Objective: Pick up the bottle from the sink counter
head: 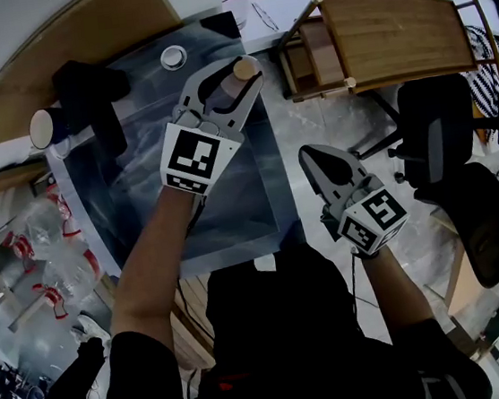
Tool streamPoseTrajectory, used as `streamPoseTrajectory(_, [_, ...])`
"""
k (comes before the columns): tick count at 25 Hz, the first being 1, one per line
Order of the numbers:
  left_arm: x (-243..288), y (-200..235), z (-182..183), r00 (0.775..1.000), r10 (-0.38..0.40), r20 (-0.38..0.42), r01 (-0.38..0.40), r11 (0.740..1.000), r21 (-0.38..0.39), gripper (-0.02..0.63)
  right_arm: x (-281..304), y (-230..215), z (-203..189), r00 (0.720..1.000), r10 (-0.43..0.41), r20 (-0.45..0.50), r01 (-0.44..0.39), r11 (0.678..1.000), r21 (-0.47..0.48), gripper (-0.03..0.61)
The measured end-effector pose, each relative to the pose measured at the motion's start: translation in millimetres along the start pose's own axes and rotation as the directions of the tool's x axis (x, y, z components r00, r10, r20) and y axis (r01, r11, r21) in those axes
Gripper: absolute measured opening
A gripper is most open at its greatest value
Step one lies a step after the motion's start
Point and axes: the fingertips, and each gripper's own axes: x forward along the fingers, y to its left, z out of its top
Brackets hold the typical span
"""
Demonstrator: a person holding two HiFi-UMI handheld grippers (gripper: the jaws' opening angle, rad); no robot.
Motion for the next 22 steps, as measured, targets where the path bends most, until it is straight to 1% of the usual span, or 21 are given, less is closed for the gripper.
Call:
streamPoseTrajectory(6, [-2, 1, 0, 1.0, -0.003, -0.003, 0.003, 1.0, -0.015, 0.149, 1, 1, 1, 1.0, -0.002, 0.002, 0.002, 1.0, 0.006, 0.005])
streamPoseTrajectory(11, [-9, 1, 4, 1.0, -0.007, 0.005, 0.007, 1.0, -0.028, 0.147, 4, 7, 4, 1.0, 0.007, -0.001, -0.007, 1.0, -0.011, 0.005])
streamPoseTrajectory(22, [-53, -9, 33, 0.999, -0.01, 0.039, 0.012, 0.999, -0.032, 0.147, 5, 36, 26, 0.999, 0.015, 0.031, -0.013, 0.999, -0.048, 0.005])
